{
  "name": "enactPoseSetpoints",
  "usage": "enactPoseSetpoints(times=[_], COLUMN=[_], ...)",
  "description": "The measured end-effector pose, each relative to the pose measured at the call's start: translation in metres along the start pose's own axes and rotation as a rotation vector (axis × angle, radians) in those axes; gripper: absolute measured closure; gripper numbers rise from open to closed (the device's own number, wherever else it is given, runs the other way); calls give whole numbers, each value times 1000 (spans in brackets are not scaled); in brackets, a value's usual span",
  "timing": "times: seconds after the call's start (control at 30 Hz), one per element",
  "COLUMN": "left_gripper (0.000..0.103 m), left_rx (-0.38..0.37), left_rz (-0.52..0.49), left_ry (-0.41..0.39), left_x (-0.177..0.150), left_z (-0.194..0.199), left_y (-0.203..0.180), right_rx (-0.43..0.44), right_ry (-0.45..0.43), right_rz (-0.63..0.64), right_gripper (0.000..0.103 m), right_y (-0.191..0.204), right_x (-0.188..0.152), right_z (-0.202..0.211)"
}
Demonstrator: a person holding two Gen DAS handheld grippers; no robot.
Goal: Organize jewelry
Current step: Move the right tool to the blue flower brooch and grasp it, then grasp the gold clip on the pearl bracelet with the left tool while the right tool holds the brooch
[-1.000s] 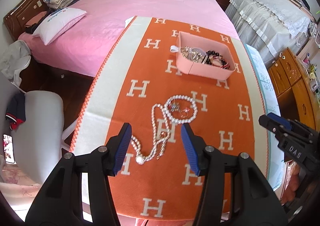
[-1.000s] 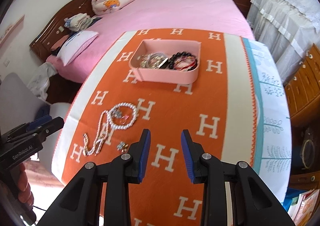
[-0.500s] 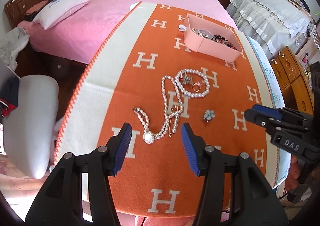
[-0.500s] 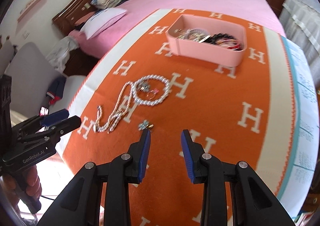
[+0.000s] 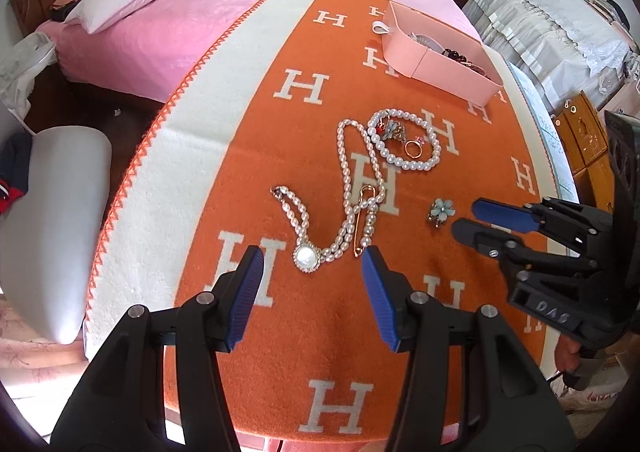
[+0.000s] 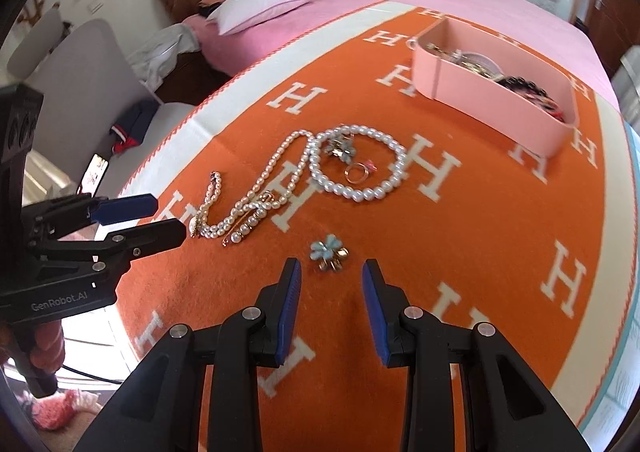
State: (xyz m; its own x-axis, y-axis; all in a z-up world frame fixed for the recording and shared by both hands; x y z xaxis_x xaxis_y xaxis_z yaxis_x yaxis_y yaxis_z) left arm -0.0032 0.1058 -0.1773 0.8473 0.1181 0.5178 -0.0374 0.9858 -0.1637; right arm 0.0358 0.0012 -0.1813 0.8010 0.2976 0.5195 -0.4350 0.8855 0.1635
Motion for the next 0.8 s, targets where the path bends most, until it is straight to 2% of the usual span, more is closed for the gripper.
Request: enactPoseSetpoints(times=[0.27,0.33,0.37,0.5,0.67,0.8], left_gripper=[55,55,55,55,56,68], left_rx=[-16,-20,-21,-36,-63,-57], left_rz=[-18,-33,-43,-65,-108,-148], left_ry=[-16,-27,-34,-46,-38,18], left_x=[22,31,37,59,85,92], left_z=[-10,-12,-14,-24,-45,-70], left_y=[-11,-16,-20,-34,-61,-80], right_rx=[-17,-36,-37,-39,-58,-78], right_ry=[10,-7,-10,-13,-13,-21], right_rz=[148,169,175,133,5,-60], right_gripper=[71,81,82,84,84,84], right_y=[14,14,14,4,-26,-48], right_x=[3,3,3,8,12,13], right_z=[-32,-35,-35,-37,-36,-33])
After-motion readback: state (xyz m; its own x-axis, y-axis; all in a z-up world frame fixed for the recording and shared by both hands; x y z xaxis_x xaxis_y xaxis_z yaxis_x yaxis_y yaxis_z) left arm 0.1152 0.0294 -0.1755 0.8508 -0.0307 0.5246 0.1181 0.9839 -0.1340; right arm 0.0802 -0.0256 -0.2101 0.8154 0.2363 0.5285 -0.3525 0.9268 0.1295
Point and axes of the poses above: each gripper's, at about its wrist camera, not at the fingertips, and z roughly against the way its jaws point, y to its left, x to its top, the point moved 4 cm from there along -z, roughly the way its jaws point, and after that the axes turned 7 degrees about -y, right-handed, at the moved point
